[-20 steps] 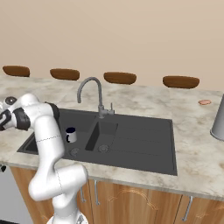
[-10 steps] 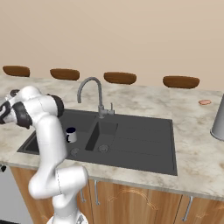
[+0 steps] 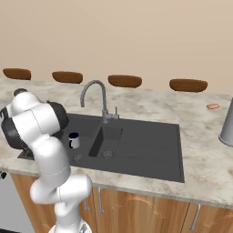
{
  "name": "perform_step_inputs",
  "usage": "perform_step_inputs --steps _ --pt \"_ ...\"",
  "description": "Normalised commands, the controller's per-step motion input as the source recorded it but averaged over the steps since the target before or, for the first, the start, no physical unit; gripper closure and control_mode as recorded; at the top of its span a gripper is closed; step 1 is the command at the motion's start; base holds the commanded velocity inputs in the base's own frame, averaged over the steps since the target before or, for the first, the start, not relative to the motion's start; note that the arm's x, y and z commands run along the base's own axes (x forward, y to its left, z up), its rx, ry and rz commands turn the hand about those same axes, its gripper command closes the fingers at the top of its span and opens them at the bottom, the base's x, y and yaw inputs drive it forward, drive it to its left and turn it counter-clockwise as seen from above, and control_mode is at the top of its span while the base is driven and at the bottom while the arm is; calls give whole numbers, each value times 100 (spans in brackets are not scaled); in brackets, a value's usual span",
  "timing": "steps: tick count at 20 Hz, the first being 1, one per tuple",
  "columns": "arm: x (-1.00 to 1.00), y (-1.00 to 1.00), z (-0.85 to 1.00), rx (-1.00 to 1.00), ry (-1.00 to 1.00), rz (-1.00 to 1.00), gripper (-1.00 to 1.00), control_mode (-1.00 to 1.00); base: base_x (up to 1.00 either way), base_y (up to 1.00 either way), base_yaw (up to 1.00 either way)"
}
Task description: Pick the mug and place it in the sink. Pick the bowl and place it in the open cabinet and then close the cabinet.
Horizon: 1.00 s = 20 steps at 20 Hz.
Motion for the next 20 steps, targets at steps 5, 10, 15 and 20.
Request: perform_step_inputs --steps 5,10,15,20 --pt "-32 -52 100 0 0 -20 100 -100 0 0 0" --pt "-44 -67 83 0 12 -23 100 -100 0 0 0" --pt "-55 -73 66 0 20 -25 100 -100 0 0 0" --pt "-97 -41 37 4 2 -13 100 -100 0 0 0"
